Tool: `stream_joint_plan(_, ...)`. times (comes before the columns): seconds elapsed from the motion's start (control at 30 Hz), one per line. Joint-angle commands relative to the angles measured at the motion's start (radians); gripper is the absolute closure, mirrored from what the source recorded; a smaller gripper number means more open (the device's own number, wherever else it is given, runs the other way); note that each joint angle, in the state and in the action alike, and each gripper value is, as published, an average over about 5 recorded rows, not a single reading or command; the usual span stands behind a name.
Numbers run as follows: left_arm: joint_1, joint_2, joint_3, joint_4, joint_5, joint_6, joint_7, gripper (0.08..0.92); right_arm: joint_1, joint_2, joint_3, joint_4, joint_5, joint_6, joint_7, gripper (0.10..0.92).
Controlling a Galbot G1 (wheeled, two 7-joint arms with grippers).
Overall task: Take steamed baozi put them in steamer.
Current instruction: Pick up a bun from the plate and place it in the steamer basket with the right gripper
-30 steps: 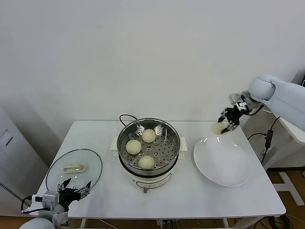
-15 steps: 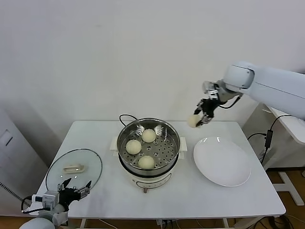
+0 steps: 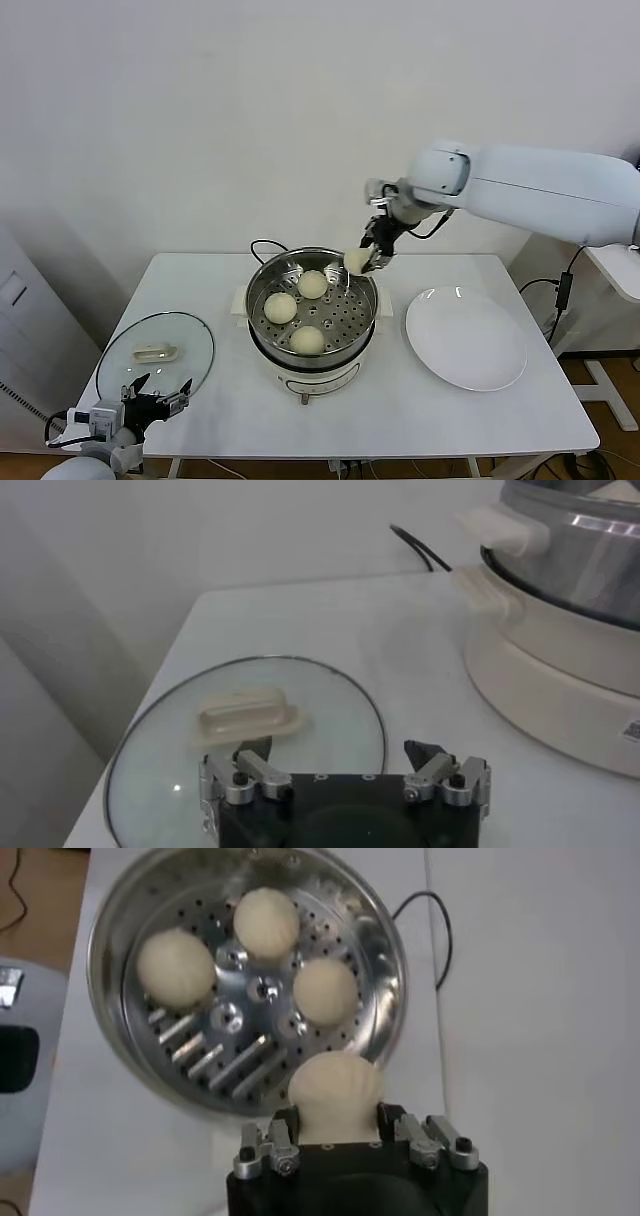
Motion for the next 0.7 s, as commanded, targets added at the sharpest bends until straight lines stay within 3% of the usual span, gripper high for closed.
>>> stream_joint_plan(0.03, 0.002, -0.003, -0.002, 0.001, -0.001, -0.002, 0.001, 0.177, -0.042, 0.082, -0.013, 0.031, 0.076, -0.072, 0.113, 0.533)
stream_joint_plan(0.7, 0.021, -0.014, -0.015, 0.006, -0.001, -0.012, 0.002, 0.177, -0.136, 0.092, -0.045, 0.047, 0.055, -0.109, 0.172, 0.533)
